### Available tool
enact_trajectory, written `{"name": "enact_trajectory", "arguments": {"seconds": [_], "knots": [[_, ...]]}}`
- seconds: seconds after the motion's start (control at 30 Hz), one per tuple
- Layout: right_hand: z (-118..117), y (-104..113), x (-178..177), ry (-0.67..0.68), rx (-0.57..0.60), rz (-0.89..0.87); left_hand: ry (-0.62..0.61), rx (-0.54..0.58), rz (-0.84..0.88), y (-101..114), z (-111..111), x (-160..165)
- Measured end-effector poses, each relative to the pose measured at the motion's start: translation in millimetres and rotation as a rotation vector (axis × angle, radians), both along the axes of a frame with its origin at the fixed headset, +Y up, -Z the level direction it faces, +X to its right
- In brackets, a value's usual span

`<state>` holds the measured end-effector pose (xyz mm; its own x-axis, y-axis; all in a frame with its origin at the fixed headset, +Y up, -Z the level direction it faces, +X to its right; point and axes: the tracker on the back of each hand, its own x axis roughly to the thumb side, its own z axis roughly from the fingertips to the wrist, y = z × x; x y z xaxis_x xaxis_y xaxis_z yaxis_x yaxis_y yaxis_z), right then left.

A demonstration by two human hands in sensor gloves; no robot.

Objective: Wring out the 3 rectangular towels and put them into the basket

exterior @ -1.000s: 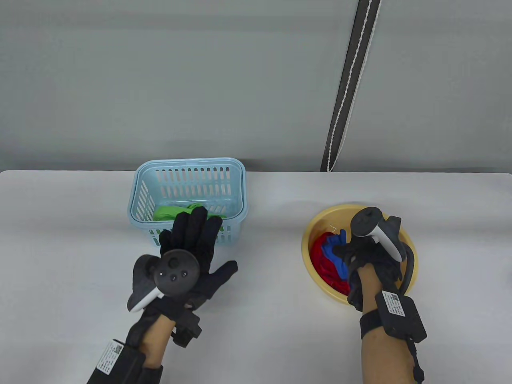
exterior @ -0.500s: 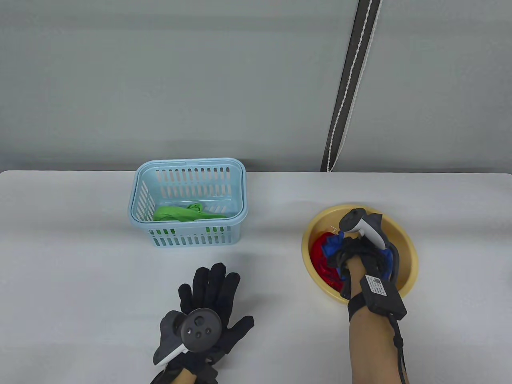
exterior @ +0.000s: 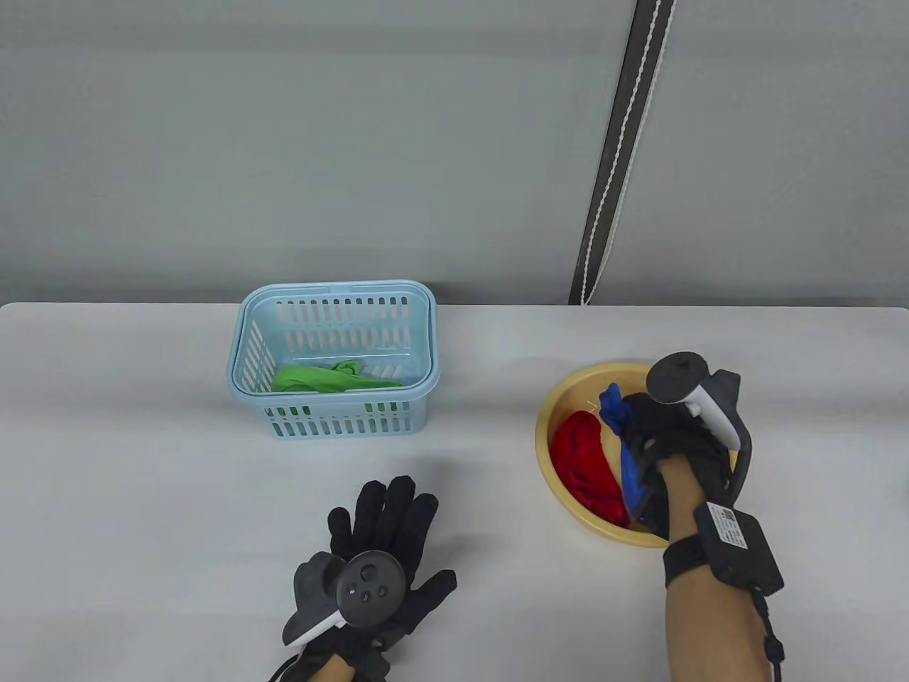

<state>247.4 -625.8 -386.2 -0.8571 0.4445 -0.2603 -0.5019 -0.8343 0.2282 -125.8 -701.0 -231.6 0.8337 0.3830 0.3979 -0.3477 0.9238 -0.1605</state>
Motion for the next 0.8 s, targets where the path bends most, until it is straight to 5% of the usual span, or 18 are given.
{"name": "enact_trajectory", "arguments": {"seconds": [0.23,0.43,0.6,0.8], "knots": [[53,68,6,0.034,0.354,-0.244,-0.049,0.004,0.065,5,1,15],[93,103,5,0.091,0.582,-0.522,-0.097,0.039,0.193,24,-5,28],[112,110,-5,0.225,0.589,-0.700,-0.137,0.067,0.355,32,-13,39],[125,84,-37,0.402,0.522,-0.825,-0.184,0.125,0.482,30,-14,47]]}}
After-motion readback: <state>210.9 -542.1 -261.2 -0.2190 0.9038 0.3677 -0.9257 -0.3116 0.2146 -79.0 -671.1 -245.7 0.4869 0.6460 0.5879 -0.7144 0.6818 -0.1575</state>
